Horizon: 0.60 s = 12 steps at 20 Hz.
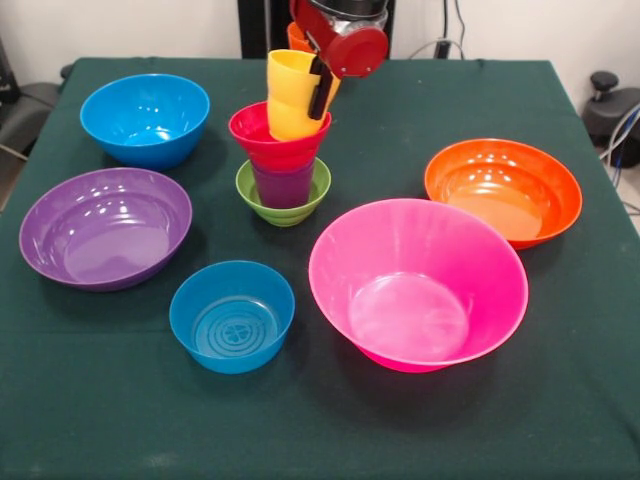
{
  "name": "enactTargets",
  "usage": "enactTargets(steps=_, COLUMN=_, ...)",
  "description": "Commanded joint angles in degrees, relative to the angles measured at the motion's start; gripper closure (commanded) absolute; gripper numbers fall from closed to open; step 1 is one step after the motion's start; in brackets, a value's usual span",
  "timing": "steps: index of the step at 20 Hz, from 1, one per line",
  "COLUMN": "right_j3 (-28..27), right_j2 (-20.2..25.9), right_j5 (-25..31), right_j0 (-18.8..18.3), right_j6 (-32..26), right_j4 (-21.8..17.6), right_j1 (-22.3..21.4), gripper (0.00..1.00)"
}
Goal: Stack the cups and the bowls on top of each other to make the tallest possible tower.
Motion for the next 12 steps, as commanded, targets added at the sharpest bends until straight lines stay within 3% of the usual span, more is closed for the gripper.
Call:
enactTargets(steps=1, right_j3=3.28, right_j2=3.8, right_j5=0.53, right_j0=0.79, right_j6=10.24, right_j4=1.8, right_j1=0.5, gripper=1.0)
enactTargets(steps=12, right_j3=5.31, right_j2=3.89, right_j5=-1.81, right_j0=0.61, right_j6=8.08, right_j4=1.44, right_j1=-0.15, gripper=1.0)
